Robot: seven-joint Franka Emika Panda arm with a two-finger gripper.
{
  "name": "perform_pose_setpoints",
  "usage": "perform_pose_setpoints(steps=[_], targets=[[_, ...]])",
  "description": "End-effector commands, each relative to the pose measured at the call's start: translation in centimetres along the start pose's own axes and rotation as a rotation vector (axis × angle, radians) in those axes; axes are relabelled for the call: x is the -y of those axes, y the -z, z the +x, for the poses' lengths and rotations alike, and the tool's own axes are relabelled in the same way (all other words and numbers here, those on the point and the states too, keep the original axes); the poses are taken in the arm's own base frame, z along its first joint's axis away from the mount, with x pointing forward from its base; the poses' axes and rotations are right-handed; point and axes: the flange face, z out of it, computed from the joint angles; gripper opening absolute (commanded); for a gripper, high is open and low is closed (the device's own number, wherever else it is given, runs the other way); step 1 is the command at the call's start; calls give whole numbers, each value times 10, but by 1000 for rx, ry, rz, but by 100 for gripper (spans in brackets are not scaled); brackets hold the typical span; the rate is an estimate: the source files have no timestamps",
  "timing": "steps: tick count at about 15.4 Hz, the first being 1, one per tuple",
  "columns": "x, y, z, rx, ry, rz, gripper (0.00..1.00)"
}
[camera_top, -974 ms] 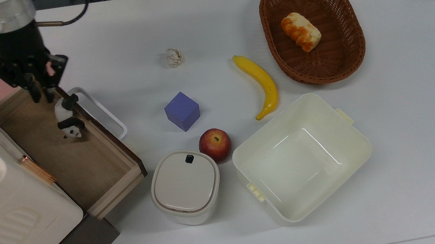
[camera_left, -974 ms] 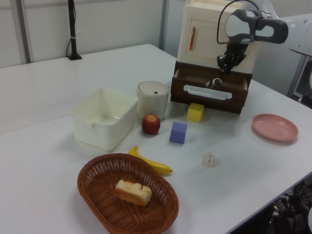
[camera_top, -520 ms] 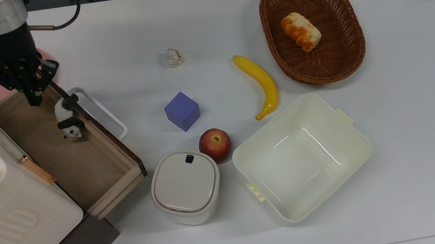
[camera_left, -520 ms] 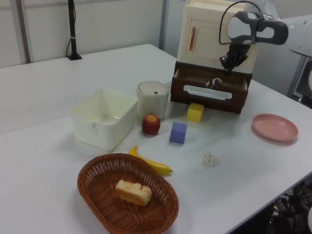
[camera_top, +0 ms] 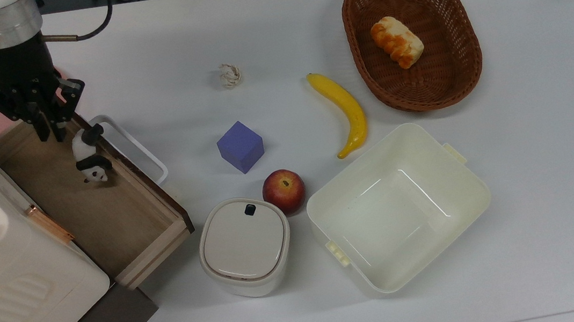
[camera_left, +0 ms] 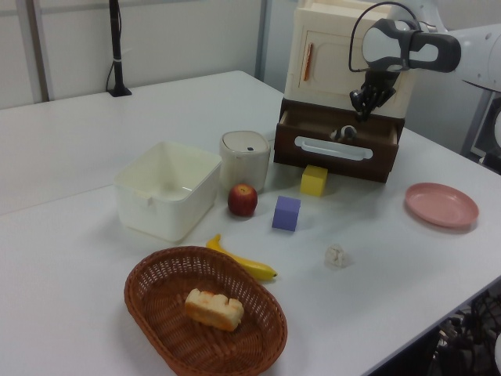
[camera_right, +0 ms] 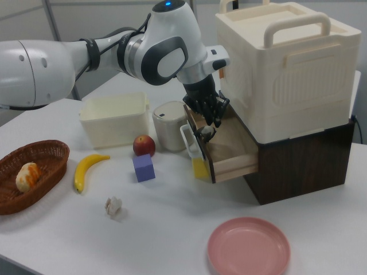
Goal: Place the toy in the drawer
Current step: 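Lower the panda toy into the drawer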
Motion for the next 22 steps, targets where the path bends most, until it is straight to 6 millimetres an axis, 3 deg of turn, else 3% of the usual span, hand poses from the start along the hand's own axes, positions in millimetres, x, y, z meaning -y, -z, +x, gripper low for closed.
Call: perform_pose_setpoints(steps=[1, 5, 10, 18, 19, 20, 21, 22], targets=[[4, -4, 2, -6, -3, -5, 61], [10, -23, 2, 17, 19, 10, 72], [20, -50, 2, 50, 52, 31, 72], [30, -49, 5, 42, 48, 61, 70], [30, -51, 5, 44, 54, 60, 60], [29, -51, 5, 43, 59, 61, 31], [28, -49, 5, 40, 62, 60, 13], [29, -51, 5, 43, 71, 61, 3]])
